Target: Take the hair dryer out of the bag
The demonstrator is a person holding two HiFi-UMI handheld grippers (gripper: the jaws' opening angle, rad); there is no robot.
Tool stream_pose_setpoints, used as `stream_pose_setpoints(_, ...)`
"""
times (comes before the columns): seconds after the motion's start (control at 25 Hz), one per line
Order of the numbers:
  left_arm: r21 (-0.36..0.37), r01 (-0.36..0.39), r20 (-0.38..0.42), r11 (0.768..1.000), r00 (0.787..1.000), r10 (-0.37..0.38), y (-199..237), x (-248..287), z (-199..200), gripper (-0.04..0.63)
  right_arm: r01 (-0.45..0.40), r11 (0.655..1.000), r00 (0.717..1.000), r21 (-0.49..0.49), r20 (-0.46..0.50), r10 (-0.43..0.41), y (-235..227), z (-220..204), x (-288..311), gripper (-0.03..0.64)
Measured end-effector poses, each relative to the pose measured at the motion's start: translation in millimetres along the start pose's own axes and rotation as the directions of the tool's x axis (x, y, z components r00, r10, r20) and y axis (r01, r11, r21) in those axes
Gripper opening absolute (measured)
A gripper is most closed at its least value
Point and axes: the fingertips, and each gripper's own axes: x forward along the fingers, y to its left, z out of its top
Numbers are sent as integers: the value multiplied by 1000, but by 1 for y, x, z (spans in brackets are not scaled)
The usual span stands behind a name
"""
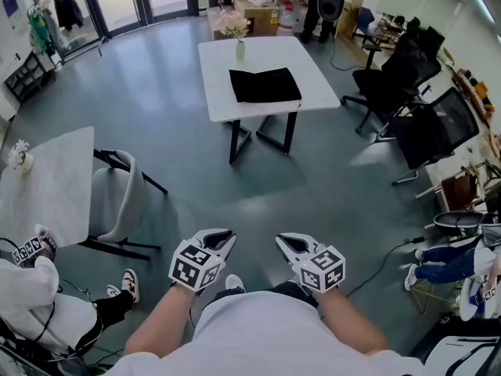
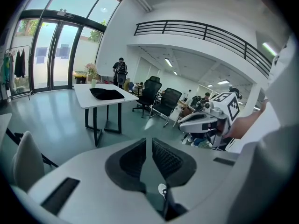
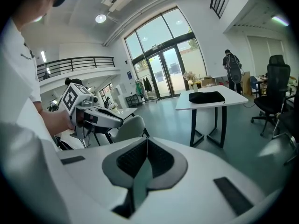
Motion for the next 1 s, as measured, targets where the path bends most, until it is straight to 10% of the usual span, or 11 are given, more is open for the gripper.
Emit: stream_pose_setpoints(1.0,-35,-51,-16,998,999,50,87,43,57,52,10,1000,1000,27,22,-11,-81,60,60,17)
